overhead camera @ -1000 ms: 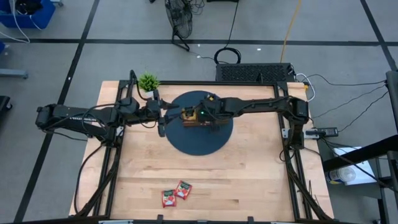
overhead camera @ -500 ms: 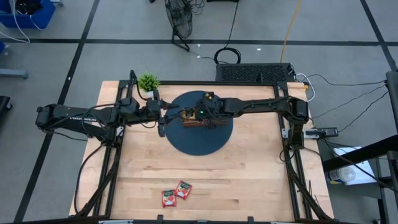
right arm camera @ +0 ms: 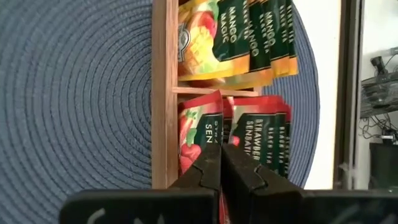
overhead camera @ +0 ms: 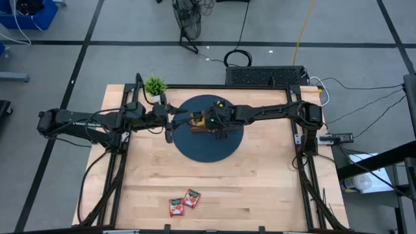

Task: Pick & Place Tea
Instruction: Put the red tea bag into the middle section of the wooden organizer

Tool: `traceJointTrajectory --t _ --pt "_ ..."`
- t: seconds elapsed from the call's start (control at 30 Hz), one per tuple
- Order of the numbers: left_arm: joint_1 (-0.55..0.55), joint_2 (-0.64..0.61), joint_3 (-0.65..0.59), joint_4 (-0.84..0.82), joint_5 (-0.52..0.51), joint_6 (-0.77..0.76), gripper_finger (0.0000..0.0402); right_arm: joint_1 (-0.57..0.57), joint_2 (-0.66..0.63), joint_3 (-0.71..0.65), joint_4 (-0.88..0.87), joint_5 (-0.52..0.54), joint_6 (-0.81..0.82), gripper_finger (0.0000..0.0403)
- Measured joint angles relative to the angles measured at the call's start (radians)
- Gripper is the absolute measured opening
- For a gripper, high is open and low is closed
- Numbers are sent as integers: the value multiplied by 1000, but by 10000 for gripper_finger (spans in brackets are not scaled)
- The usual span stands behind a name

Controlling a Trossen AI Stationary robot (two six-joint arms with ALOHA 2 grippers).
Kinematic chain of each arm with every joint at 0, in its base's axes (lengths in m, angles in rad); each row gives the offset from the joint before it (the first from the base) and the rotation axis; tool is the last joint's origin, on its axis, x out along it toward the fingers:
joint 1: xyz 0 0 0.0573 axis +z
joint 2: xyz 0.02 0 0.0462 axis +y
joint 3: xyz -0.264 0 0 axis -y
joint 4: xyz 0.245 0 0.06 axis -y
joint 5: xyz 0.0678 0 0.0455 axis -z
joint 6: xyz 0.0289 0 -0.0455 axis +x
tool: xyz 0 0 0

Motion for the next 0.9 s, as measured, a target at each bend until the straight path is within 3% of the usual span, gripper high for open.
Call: traceJointTrajectory --t 0.33,0.47,0.63,0.9 --pt "0 0 0 0 0 0 164 -2 0 -29 90 5 -3 15" --pt "0 0 0 0 0 0 164 -2 0 -29 88 47 -4 57" --pt "0 0 0 0 0 0 163 -2 -1 -29 98 185 -4 117" --pt "0 0 0 0 0 0 164 5 -16 -29 104 187 -13 175"
